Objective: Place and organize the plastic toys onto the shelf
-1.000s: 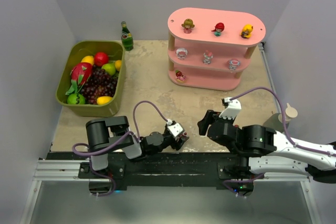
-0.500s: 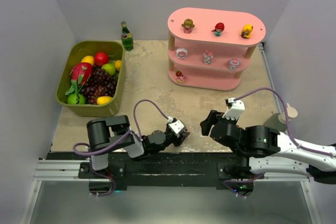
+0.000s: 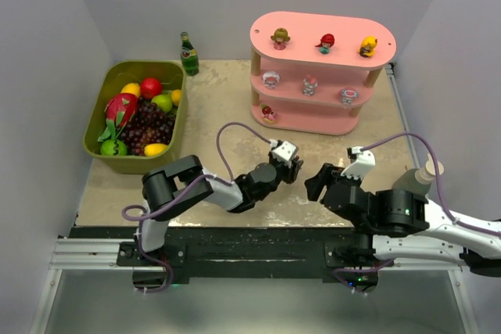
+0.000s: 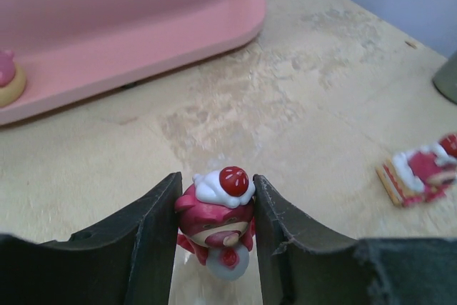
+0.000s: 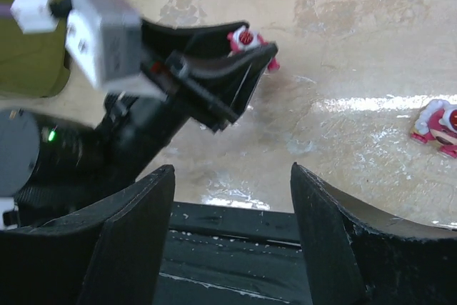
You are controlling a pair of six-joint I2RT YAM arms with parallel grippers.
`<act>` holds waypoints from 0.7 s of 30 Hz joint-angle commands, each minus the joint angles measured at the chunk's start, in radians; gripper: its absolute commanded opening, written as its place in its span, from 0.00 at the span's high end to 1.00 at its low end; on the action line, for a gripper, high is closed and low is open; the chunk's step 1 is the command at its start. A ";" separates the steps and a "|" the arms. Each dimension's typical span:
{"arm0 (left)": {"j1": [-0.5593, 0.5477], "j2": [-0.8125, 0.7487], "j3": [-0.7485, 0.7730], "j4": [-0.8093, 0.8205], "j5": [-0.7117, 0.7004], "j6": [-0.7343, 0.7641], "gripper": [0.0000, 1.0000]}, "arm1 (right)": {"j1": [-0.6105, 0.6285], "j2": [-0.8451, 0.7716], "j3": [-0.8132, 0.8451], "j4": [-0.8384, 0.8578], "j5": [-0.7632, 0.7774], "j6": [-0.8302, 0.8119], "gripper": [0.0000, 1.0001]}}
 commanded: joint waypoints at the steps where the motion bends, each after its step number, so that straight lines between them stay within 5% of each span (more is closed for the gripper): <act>1: 0.075 0.080 0.196 -0.164 0.006 -0.070 0.82 | -0.001 -0.021 0.026 -0.029 0.083 0.038 0.31; 11: 0.147 0.270 0.570 -0.408 -0.071 -0.109 0.82 | -0.001 -0.057 0.051 -0.055 0.104 0.033 0.32; 21: 0.190 0.358 0.705 -0.455 -0.096 -0.127 0.82 | 0.001 -0.073 0.057 -0.083 0.117 0.032 0.32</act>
